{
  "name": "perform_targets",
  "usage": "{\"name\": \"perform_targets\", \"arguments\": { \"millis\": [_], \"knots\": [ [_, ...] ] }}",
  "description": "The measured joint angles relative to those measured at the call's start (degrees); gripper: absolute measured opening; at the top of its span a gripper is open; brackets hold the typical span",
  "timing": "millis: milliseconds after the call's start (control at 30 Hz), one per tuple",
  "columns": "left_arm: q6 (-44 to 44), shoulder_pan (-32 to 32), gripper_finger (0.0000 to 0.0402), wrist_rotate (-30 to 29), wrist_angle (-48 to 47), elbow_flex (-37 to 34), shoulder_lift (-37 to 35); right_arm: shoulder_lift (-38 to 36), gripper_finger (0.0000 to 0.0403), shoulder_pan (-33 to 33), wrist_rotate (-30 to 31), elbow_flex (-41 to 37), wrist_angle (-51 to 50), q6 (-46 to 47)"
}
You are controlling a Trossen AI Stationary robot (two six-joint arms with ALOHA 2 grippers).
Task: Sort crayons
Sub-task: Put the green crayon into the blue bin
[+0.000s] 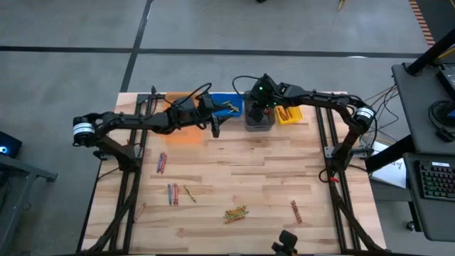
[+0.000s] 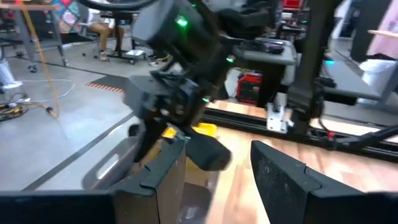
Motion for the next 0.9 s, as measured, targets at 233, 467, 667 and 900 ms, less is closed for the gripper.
{"name": "perform_targets", "arguments": {
  "millis": [233,467,667,900],
  "knots": [
    [0.78,-0.98,0.0164,0.16,-1.04,-0.54,-0.67,-0.85,0.0143,0.15,-0.40,0.00,-0.26,2.04],
    [-0.66,-2.94,0.0164,0.08,-9.53,-0.54,-6.28,-3.37,0.0143,1.35,-0.38,-0.02,0.15,2.68],
    [-0.60,-5.43,0.0164,0.10,-11.73,-0.54,-9.26,-6.63,0.0144,2.19,-0.39,-0.03,0.00,3.67],
    [-1.38,-8.51,0.0164,0.11,-14.29,-0.54,-10.28,-11.50,0.0144,5.78,-0.39,-0.04,-0.20,4.97]
  ]
}}
